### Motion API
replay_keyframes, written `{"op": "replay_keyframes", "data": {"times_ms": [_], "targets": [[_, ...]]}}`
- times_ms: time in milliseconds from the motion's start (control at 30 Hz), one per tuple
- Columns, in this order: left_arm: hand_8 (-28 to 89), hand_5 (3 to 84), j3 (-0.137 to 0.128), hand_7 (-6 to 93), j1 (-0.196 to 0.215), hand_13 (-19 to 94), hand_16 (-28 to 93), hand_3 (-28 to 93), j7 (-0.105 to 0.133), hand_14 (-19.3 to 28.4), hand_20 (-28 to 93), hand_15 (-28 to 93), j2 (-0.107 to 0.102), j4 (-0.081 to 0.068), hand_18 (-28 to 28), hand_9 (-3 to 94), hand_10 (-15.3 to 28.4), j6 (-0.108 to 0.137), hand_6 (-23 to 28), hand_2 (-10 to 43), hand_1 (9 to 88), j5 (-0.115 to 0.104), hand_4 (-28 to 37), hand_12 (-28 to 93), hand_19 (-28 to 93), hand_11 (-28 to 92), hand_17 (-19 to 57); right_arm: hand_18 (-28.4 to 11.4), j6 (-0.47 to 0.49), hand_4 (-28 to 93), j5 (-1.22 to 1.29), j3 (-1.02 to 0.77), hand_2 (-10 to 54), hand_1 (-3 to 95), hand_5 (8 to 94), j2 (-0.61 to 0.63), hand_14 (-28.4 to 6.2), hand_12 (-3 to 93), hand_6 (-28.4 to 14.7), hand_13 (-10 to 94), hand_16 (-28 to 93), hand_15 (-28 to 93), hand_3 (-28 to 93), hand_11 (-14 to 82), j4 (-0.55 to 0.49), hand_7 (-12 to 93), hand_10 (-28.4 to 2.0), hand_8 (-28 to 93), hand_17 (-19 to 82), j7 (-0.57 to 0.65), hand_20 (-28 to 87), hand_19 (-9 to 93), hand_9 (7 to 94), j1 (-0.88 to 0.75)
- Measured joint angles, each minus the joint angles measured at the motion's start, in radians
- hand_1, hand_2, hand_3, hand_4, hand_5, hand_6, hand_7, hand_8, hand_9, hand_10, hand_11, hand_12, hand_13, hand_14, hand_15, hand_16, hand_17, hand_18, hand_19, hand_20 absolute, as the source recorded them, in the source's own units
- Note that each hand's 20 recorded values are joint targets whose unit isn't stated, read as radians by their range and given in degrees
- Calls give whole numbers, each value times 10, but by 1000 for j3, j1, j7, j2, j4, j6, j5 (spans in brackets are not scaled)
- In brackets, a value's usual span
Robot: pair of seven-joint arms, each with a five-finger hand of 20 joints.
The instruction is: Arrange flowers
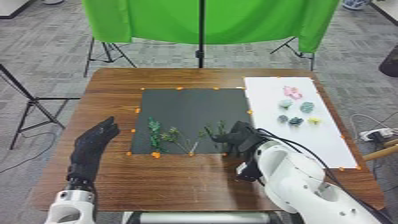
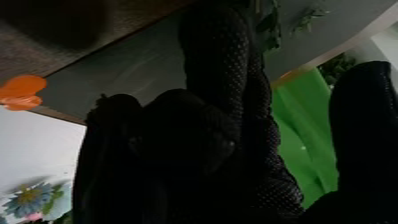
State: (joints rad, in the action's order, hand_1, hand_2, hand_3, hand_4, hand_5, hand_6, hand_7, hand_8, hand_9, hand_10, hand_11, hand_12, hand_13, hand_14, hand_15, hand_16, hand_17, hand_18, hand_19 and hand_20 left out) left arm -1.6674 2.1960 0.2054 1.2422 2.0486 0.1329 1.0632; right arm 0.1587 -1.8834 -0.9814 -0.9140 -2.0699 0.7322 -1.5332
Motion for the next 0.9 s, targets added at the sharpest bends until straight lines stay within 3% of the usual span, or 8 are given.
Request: {"op": "replay_keyframes", "data": {"times_ms": [233, 367, 467, 533, 700, 900], "targets": [[-53, 463, 0, 77, 0, 309, 28, 643, -1, 163, 194, 191, 0, 0, 125, 415, 124, 0, 42, -52, 286, 0, -184, 132, 60, 140, 37, -125, -22, -102, -106, -83, 7, 270, 762, -6, -58, 280, -49, 902, 329, 566, 572, 339, -30, 232, -165, -42, 650, -1, 542, 932, 838, -39], [-53, 463, 0, 77, 0, 309, 28, 642, -1, 162, 194, 190, 0, 0, 125, 415, 125, 0, 42, -52, 287, 0, -184, 132, 60, 140, 37, -143, -143, -102, -229, -127, -18, 331, 649, 24, -78, 273, -28, 837, 335, 583, 606, 226, -36, 160, -181, -45, 599, -13, 540, 932, 717, -47], [-53, 463, 0, 77, 1, 309, 28, 643, -1, 162, 194, 190, 0, 0, 125, 415, 125, 0, 41, -53, 287, 0, -184, 132, 60, 139, 37, -145, -195, -101, -287, -135, -27, 347, 616, 73, -85, 268, -22, 814, 333, 585, 610, 200, -24, 138, -188, -49, 585, -11, 529, 932, 682, -24], [-53, 463, 0, 77, 1, 309, 28, 643, -1, 163, 194, 190, 0, 0, 124, 415, 125, 0, 42, -53, 287, 1, -184, 131, 60, 139, 37, -143, -167, -101, -292, -140, -39, 353, 601, 106, -85, 264, -23, 811, 329, 585, 616, 192, -7, 126, -190, -51, 583, -2, 519, 932, 681, 4], [-53, 463, 1, 77, 1, 308, 28, 642, 0, 162, 194, 189, 1, 0, 125, 415, 125, 0, 42, -52, 287, 1, -184, 132, 61, 140, 37, -118, 60, -101, -268, -146, -80, 384, 584, 145, -67, 251, -21, 845, 311, 571, 620, 190, 66, 112, -184, -50, 608, 43, 484, 932, 719, 86], [-53, 462, 1, 77, 2, 309, 28, 642, 1, 162, 194, 189, 1, 1, 125, 415, 126, 0, 41, -52, 287, 1, -184, 132, 61, 140, 37, -81, 16, -98, -247, -124, -95, 412, 582, 143, -45, 230, -22, 903, 319, 514, 620, 187, 153, 103, -176, -55, 655, 69, 419, 932, 765, 106]]}}
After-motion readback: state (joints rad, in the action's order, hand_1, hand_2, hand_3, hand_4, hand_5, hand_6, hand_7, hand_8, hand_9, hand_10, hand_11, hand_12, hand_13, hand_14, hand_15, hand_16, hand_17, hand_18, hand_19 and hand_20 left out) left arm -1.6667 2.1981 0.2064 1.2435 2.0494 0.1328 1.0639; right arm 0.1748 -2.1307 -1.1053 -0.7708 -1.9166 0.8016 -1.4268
